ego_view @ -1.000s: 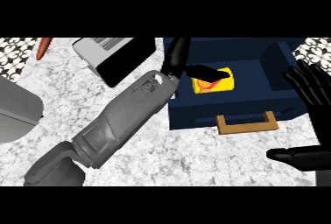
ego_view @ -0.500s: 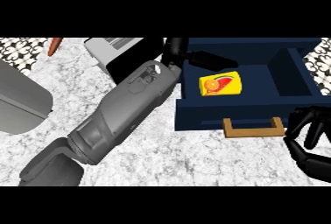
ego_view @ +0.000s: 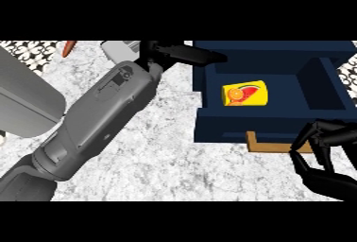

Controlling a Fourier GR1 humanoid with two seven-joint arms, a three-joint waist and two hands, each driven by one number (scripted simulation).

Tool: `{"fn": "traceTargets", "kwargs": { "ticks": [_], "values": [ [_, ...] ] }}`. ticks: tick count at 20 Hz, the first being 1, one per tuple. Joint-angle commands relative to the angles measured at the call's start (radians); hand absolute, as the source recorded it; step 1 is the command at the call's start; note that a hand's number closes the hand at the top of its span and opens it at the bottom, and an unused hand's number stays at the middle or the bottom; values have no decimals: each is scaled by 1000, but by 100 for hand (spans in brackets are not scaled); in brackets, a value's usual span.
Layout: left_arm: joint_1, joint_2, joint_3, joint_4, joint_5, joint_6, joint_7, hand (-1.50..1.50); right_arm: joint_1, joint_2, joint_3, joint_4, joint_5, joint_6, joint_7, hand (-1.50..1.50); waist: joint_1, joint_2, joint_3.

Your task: Pick up the cup, place it into the drawer and close the drawer

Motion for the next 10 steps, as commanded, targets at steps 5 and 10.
{"fn": "traceTargets", "kwargs": {
  "ticks": [5,10],
  "values": [
    [199,152,71,-225,5,-54,44,-150,-89,33,95,166,259,-100,-61,150,5,5,0],
    [365,221,61,-359,3,-91,26,-150,-93,26,252,221,500,-163,-91,150,17,3,0]
  ]
}}
